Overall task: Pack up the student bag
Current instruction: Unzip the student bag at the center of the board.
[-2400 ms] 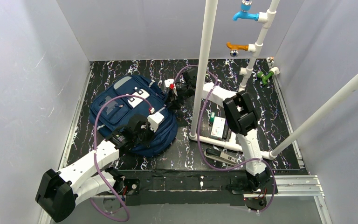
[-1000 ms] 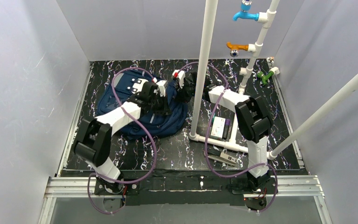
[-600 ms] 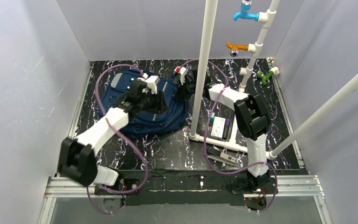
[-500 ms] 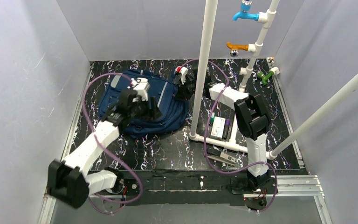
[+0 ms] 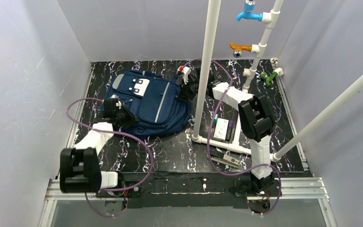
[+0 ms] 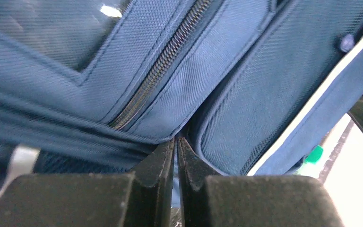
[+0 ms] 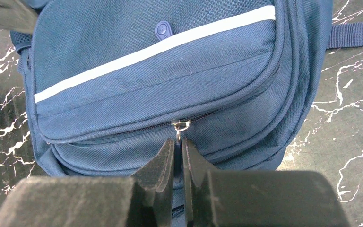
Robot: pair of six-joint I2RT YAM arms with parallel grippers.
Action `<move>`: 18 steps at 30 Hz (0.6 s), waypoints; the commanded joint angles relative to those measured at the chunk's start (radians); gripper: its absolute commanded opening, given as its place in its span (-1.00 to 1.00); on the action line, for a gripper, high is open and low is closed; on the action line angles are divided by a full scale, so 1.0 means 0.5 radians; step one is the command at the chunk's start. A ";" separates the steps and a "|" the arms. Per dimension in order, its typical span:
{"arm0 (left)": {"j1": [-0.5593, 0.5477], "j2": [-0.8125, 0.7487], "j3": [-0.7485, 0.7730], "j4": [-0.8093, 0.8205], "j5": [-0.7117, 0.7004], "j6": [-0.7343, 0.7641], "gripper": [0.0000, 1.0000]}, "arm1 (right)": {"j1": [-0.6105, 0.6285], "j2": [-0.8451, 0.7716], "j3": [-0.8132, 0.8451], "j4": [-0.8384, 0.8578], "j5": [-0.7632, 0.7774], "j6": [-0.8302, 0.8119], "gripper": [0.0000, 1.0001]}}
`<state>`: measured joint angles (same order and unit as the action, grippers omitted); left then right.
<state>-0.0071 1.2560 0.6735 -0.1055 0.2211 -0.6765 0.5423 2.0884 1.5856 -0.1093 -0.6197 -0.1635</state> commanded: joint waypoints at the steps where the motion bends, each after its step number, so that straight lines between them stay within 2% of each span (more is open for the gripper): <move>1: -0.025 0.262 -0.020 0.318 0.311 -0.254 -0.90 | -0.005 0.012 0.150 -0.073 -0.042 -0.001 -0.97; 5: -0.165 0.449 0.044 0.436 0.239 -0.400 -0.94 | 0.003 0.040 0.161 -0.097 -0.094 0.092 -0.97; 12: -0.309 0.743 0.064 0.995 0.212 -0.820 -0.95 | 0.008 -0.112 -0.073 -0.081 -0.100 0.118 -0.97; 18: -0.402 0.932 0.171 1.322 0.228 -1.015 -0.95 | 0.008 -0.137 -0.152 -0.198 0.029 -0.003 -0.97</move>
<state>-0.1619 1.6676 0.7109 0.3653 0.3187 -1.0752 0.5148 2.0743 1.5299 -0.1322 -0.5682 -0.1379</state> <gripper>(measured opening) 0.026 0.154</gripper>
